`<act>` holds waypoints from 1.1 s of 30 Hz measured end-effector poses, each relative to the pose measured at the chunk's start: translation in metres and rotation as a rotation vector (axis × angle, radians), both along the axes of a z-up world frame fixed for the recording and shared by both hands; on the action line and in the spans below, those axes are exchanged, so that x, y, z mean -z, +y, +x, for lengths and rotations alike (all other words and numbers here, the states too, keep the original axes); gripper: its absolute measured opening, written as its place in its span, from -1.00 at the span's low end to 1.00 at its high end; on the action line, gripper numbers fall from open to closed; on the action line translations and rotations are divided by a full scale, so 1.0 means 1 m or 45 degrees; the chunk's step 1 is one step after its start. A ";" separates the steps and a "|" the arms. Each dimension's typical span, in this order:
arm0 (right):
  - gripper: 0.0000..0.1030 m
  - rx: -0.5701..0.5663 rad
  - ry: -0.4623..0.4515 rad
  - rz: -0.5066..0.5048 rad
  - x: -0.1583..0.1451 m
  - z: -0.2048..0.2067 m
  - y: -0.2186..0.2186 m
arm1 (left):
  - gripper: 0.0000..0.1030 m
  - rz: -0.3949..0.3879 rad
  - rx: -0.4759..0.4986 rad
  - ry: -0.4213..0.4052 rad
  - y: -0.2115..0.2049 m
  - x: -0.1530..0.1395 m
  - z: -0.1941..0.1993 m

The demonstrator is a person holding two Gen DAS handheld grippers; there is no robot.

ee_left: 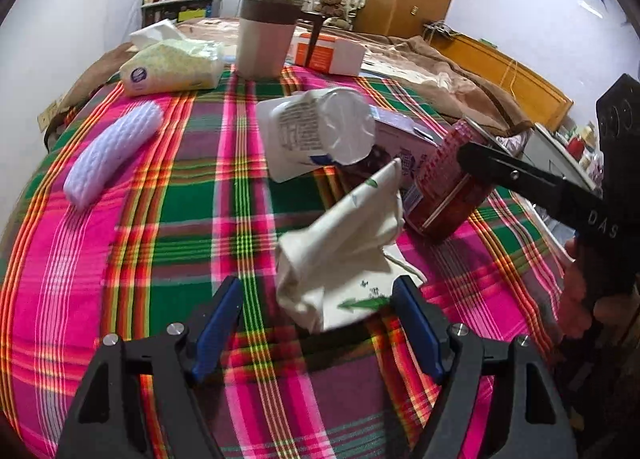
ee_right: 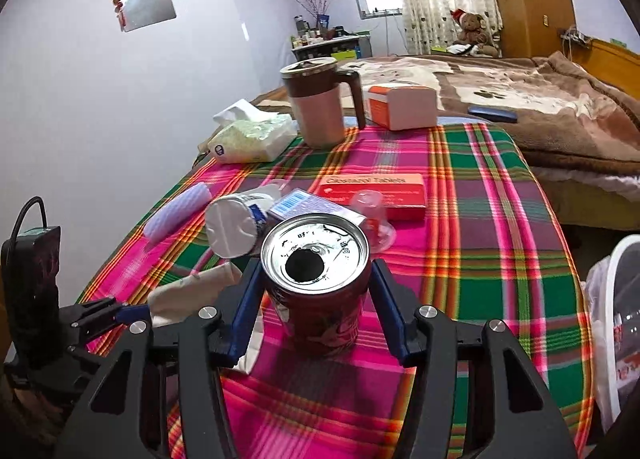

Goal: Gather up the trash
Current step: 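Grasp the red soda can with the right tool while the left tool grasps the crumpled tissue, then carry the red can and tissue over the white bin and open both tools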

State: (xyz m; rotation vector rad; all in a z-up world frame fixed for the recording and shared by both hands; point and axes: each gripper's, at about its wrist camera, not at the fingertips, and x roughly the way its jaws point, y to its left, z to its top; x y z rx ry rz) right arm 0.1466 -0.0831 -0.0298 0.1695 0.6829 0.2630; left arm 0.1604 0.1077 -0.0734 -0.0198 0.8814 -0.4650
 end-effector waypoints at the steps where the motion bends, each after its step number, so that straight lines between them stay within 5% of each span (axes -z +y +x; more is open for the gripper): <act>1: 0.06 0.010 -0.001 0.007 0.000 -0.001 -0.004 | 0.53 0.002 0.001 -0.003 -0.001 -0.001 0.002; 11: 0.06 0.072 0.012 0.009 0.001 -0.009 -0.033 | 0.52 -0.092 0.052 0.005 -0.007 -0.004 0.015; 16: 0.06 0.092 0.014 0.024 0.002 -0.014 -0.044 | 0.16 -0.145 0.093 0.021 -0.018 -0.006 0.000; 21: 0.06 0.103 0.012 0.017 0.002 -0.014 -0.048 | 0.15 -0.131 0.175 0.023 -0.028 -0.012 -0.011; 27: 0.06 0.109 0.012 0.037 0.003 -0.014 -0.052 | 0.17 -0.117 0.101 0.048 -0.023 -0.007 0.015; 33: 0.06 0.098 0.012 0.032 0.003 -0.018 -0.053 | 0.16 -0.082 0.153 0.069 -0.036 0.001 0.010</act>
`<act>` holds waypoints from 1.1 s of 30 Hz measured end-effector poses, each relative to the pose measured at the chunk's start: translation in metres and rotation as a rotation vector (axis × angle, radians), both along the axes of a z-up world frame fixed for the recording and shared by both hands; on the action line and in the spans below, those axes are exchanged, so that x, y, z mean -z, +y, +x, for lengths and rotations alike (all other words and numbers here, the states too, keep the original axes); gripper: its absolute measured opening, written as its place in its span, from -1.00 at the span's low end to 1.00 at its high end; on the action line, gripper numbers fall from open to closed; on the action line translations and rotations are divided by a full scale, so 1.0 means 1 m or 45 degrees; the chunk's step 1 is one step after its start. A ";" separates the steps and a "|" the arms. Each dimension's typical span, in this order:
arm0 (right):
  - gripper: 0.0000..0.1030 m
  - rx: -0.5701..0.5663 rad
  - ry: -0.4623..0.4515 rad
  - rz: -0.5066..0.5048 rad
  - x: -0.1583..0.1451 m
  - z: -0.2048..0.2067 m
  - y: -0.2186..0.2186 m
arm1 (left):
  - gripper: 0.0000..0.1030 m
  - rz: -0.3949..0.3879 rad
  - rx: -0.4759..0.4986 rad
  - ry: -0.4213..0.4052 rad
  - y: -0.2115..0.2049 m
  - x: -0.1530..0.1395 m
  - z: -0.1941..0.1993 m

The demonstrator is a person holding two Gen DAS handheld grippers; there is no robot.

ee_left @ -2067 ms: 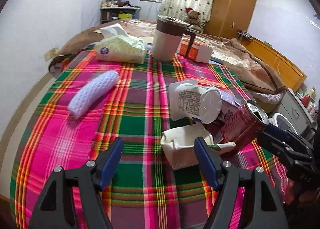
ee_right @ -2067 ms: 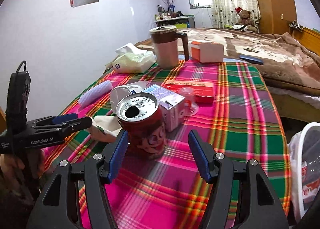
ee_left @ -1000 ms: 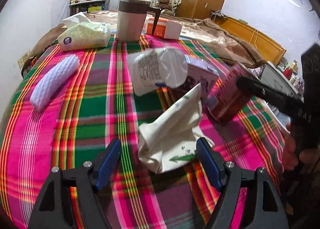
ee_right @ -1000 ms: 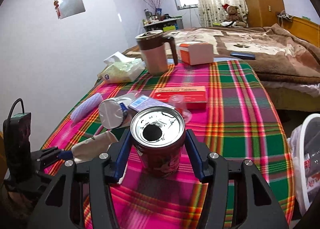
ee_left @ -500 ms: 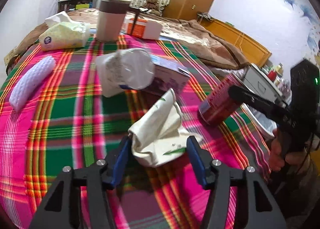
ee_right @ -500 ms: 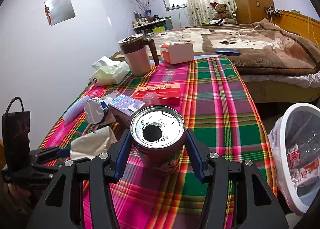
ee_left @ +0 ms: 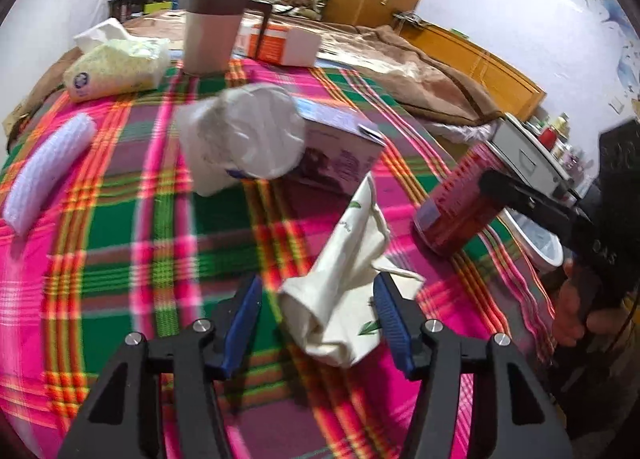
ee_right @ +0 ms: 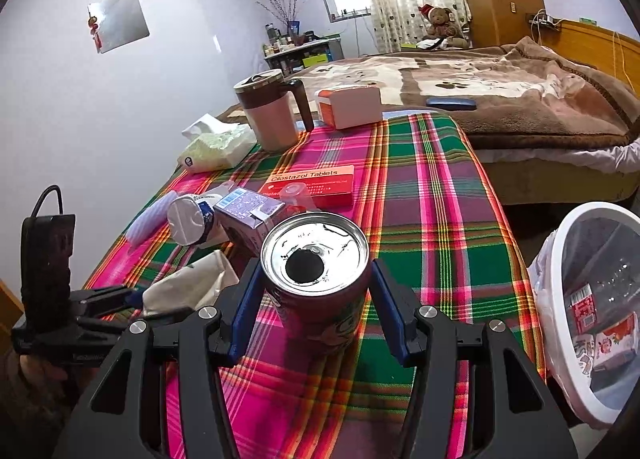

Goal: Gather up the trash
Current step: 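Carry the red can and tissue over the white bin and open both tools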

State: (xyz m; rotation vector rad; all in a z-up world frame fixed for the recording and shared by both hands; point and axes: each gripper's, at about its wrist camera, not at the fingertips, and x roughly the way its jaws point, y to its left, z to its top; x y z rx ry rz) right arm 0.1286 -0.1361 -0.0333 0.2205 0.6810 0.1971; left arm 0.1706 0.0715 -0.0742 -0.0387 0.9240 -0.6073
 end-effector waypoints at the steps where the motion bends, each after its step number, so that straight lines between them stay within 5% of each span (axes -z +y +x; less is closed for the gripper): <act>1: 0.06 0.000 0.001 0.003 0.000 0.000 0.000 | 0.14 0.014 0.007 -0.006 -0.003 0.001 -0.003; 3: 0.06 0.001 -0.001 0.008 0.000 -0.001 -0.002 | -0.12 0.033 0.019 -0.027 -0.009 0.000 -0.009; 10: 0.06 0.004 -0.004 0.016 0.000 -0.004 -0.007 | -0.34 0.024 -0.007 -0.023 -0.015 -0.003 -0.014; 33: 0.06 0.080 -0.038 0.032 -0.010 -0.027 -0.038 | -0.36 -0.028 -0.047 -0.105 -0.041 -0.035 -0.028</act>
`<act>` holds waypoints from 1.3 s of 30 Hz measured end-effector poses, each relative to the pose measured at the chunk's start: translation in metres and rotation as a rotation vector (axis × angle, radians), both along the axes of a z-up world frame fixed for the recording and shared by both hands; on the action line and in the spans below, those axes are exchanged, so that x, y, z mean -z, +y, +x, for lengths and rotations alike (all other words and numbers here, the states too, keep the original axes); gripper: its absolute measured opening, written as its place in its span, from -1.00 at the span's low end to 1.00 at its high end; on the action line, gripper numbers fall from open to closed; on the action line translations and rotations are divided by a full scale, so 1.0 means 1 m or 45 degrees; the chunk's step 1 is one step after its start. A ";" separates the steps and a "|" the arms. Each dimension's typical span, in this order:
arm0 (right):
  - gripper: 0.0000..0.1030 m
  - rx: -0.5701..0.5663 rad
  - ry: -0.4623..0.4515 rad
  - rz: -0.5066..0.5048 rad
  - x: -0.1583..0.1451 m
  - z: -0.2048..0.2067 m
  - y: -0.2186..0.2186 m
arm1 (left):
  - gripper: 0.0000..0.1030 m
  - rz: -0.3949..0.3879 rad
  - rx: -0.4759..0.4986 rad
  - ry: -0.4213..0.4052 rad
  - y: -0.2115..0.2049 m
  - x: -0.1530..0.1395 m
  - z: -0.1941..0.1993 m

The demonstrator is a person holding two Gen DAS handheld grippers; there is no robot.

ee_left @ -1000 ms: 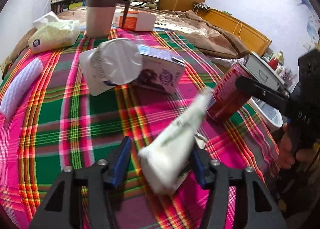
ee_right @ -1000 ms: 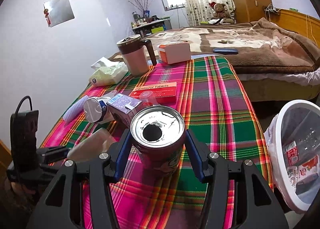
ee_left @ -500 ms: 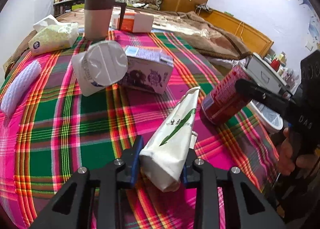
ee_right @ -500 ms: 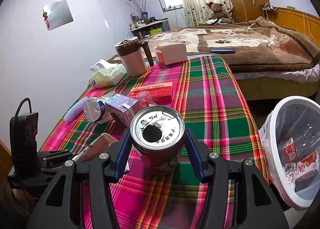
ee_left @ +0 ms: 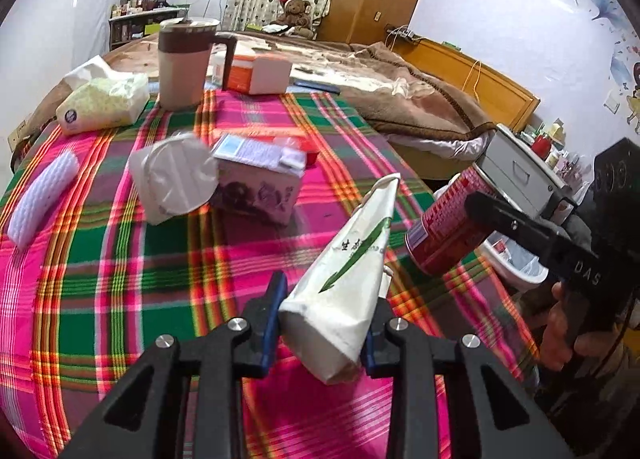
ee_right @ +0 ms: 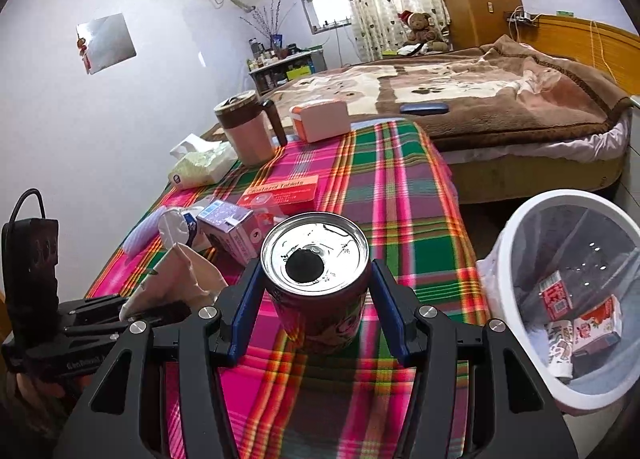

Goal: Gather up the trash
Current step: 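Carry the red can and tissue over the white bin and open both tools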

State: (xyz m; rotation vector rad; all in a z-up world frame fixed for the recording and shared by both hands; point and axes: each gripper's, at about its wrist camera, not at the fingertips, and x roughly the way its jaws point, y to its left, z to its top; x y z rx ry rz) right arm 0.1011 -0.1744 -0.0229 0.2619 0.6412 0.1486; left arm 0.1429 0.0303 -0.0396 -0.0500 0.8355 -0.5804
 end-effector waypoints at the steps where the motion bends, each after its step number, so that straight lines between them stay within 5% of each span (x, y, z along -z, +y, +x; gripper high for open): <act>1: 0.06 0.005 -0.005 -0.001 -0.001 -0.002 -0.002 | -0.36 -0.006 0.002 -0.002 -0.003 -0.002 0.000; 21: 0.06 0.188 -0.062 -0.034 -0.020 -0.028 -0.069 | -0.36 -0.005 0.101 -0.109 -0.097 -0.042 -0.008; 39: 0.06 0.374 0.016 -0.094 -0.011 -0.043 -0.144 | -0.36 0.055 0.291 -0.130 -0.211 -0.039 -0.021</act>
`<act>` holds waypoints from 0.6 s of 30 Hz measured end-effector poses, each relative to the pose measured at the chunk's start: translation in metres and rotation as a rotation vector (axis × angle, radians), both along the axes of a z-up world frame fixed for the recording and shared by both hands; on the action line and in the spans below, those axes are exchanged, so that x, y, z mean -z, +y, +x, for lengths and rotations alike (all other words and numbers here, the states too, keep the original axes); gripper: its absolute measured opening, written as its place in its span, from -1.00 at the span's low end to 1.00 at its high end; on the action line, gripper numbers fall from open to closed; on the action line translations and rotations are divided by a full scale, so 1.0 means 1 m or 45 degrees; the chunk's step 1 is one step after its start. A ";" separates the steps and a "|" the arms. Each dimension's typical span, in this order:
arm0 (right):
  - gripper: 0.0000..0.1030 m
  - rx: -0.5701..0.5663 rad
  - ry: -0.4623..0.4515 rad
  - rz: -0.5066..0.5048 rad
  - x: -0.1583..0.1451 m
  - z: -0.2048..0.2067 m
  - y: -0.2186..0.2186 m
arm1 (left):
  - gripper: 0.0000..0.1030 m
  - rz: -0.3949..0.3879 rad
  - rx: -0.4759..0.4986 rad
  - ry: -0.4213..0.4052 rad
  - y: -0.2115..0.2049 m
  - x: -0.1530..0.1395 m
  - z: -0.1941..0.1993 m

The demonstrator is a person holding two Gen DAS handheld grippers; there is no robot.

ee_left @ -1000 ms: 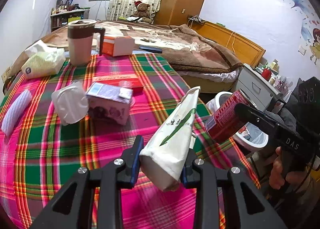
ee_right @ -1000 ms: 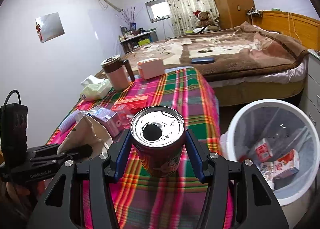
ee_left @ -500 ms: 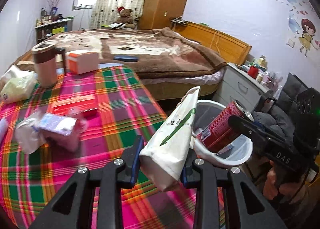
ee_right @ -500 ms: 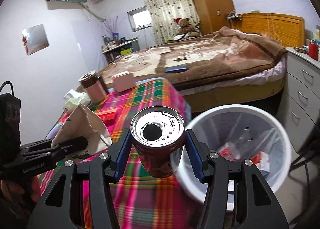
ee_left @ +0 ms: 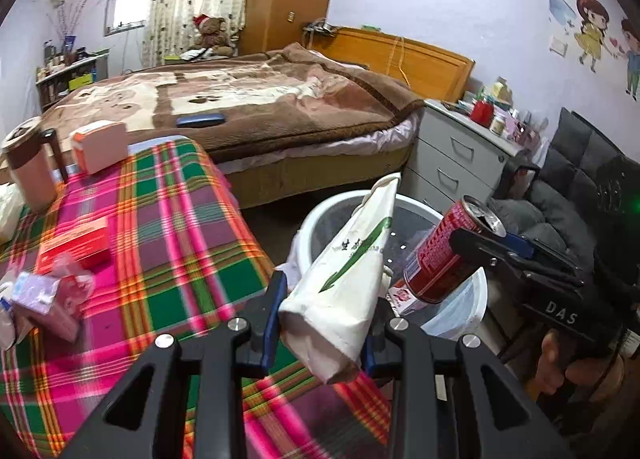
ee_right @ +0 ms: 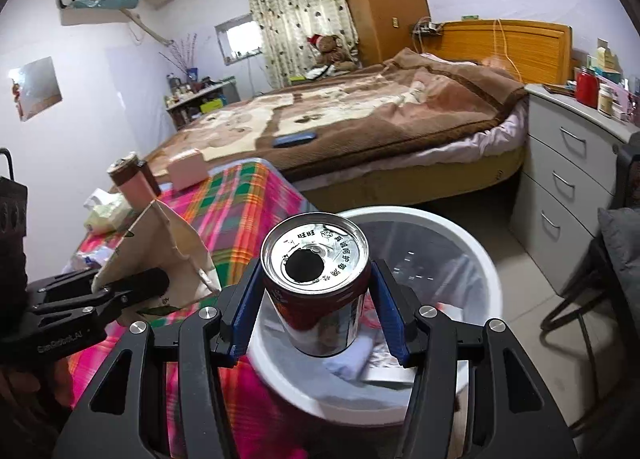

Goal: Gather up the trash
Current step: 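Carry the red can and tissue over the white bin and open both tools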

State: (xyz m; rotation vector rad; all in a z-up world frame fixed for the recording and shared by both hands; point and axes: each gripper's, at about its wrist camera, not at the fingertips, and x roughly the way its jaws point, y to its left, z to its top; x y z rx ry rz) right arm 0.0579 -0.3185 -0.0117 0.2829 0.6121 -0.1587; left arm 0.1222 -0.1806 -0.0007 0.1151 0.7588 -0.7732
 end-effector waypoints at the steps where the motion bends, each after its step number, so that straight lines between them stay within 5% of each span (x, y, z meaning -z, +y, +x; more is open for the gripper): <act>1: 0.06 0.007 0.017 -0.003 0.002 0.000 -0.004 | -0.36 0.012 0.008 0.008 -0.006 0.002 0.001; 18: 0.06 0.073 0.149 -0.003 0.026 0.000 -0.035 | -0.35 0.065 0.068 0.060 -0.050 0.020 -0.002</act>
